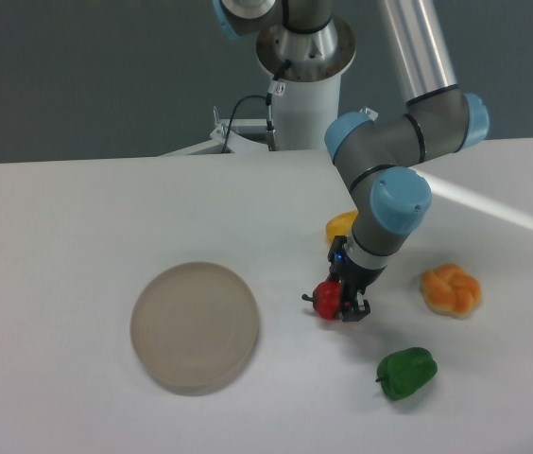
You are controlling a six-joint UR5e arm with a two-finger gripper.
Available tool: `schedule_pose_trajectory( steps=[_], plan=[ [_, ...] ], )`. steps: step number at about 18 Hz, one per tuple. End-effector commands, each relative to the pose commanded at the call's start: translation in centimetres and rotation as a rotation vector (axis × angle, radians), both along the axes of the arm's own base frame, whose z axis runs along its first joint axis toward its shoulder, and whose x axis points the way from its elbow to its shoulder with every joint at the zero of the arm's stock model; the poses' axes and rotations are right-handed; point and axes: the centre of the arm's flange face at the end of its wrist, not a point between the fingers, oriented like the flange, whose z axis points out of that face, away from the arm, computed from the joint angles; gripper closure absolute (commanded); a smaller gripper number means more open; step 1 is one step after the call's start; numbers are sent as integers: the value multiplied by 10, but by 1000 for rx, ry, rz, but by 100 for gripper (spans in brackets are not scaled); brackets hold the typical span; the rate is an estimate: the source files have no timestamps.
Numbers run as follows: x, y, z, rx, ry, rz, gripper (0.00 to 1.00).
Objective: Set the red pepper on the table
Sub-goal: 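Raise the open gripper away from the red pepper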
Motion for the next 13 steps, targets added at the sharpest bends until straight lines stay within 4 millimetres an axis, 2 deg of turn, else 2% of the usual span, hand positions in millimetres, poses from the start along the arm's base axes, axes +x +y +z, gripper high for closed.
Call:
schedule_pose_trajectory(
  steps=[6,11,13],
  plan=[
    [-5,1,14,10,24,0,0],
    [-24,-6,46,-14,118,16,0],
    [-35,-3,68,0,154,20,0]
  ],
)
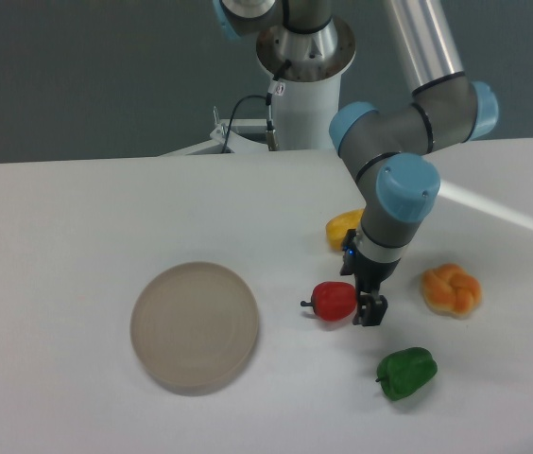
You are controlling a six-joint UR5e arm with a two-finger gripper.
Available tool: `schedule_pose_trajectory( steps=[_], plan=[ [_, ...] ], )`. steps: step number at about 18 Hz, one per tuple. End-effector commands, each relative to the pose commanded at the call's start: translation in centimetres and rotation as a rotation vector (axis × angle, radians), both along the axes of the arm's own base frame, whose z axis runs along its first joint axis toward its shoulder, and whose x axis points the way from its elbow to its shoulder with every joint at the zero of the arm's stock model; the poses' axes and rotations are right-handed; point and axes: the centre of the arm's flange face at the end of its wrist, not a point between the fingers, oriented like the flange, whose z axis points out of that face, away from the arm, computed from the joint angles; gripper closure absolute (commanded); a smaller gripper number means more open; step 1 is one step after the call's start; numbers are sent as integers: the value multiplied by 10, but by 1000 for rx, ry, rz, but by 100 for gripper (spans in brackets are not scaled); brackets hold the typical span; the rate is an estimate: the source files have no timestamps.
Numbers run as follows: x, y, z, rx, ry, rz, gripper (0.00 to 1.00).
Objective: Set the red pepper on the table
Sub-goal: 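Raise the open gripper away from the red pepper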
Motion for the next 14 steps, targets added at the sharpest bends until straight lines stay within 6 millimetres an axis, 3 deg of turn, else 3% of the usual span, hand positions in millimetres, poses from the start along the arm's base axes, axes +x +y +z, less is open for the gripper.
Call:
schedule_pose_trajectory(
  steps=[5,10,14],
  plan=[
    [-19,4,33,-13,65,-5,0],
    [-69,4,57,-44,177,35,0],
    [-98,21,66,-37,234,49,0]
  ],
)
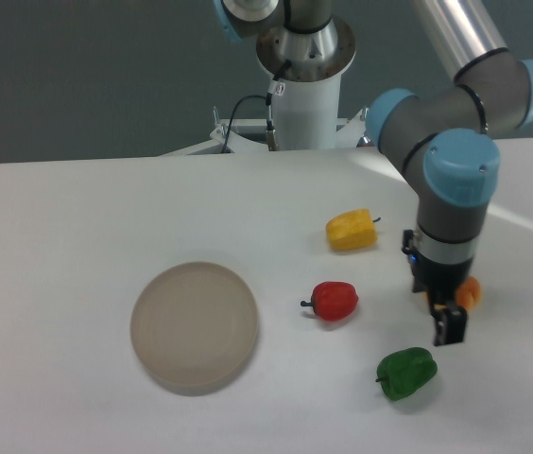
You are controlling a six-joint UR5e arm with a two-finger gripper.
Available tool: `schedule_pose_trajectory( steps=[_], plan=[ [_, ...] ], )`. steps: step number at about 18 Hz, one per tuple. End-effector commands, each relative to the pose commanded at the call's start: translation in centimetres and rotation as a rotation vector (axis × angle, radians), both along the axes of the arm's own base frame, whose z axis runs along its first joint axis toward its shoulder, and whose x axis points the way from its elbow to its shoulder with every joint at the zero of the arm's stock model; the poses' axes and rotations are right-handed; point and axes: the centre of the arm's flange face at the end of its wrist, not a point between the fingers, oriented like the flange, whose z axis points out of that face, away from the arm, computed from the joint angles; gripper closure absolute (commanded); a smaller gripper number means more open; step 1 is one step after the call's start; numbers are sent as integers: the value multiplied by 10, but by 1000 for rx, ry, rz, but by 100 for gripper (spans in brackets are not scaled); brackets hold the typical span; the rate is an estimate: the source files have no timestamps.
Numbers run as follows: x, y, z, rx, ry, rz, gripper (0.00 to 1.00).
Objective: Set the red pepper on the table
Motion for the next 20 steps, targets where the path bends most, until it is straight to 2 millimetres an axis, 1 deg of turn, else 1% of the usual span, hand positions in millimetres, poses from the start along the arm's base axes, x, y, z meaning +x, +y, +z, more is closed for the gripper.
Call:
schedule_pose_trajectory(
  steps=[2,6,7,11,20],
  plan=[
    [-19,8,3,-15,43,10,0],
    [-47,23,-13,-17,69,14,0],
    [-49,25,-13,-14,72,14,0],
    [-51,28,-22,-17,67,14,0],
    [-52,27,-31,-25,55,12,0]
  ],
)
